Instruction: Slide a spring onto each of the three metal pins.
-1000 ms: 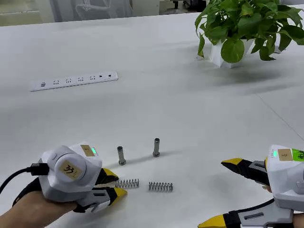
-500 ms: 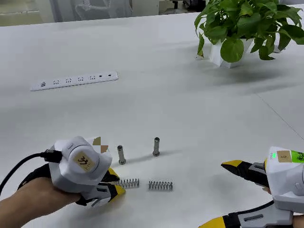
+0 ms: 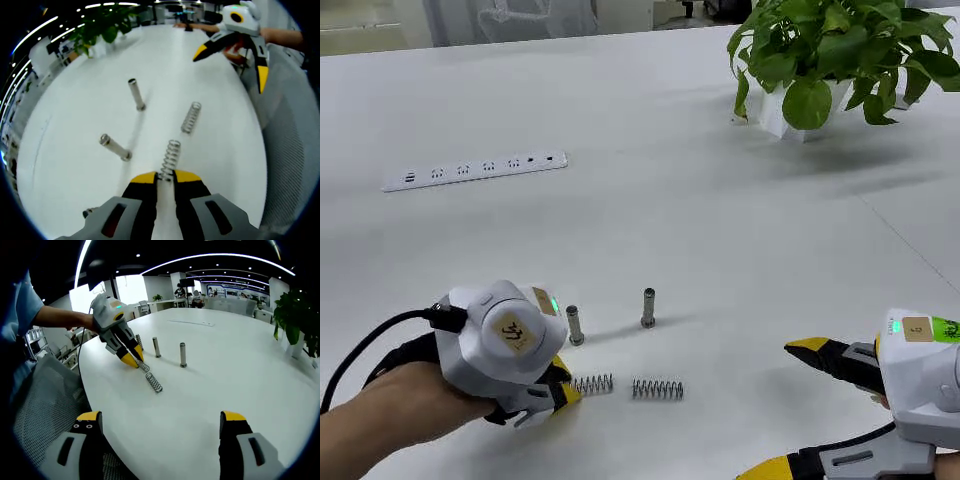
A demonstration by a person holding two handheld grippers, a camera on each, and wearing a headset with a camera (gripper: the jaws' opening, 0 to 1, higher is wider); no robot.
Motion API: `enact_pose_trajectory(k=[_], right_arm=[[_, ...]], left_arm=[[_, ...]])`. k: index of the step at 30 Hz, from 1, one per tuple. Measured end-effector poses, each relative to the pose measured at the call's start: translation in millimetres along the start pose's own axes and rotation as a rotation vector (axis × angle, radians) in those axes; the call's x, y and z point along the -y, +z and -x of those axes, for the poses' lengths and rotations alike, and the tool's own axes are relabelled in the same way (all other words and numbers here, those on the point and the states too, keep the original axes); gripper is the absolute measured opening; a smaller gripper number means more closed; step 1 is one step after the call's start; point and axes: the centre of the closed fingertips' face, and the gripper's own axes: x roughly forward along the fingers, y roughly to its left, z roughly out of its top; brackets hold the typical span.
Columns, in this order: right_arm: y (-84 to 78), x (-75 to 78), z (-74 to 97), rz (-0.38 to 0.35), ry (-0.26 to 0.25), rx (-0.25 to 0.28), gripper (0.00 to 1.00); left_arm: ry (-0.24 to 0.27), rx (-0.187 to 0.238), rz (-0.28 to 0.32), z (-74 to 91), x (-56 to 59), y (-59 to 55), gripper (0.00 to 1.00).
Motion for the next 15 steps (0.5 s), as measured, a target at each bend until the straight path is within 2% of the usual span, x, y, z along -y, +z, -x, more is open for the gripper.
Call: enact_pose_trajectory(k=[4, 6, 9, 15], right_arm=[[-0.5, -0.5, -0.7, -0.001, 0.0, -0.001, 0.98], [-0.4, -1.0, -1.1, -0.001, 0.001, -0.001, 0.98], [0.5, -1.4, -1.5, -0.005, 0.002, 0.003, 0.98], [0.2, -3.5, -2.4, -0.003, 0.008, -0.001, 0.98]], left_arm=[[0.005, 0.001, -0.005, 0.4, -0.1, -0.2, 0.12], [0.024, 0.02, -0.02, 0.6, -0.1, 0.2, 0.11], [0.044, 0.05, 0.002, 1.8, 0.2, -1.6, 0.11], [0.058, 0.074, 0.032, 2.5, 0.0, -1.1, 0.11]])
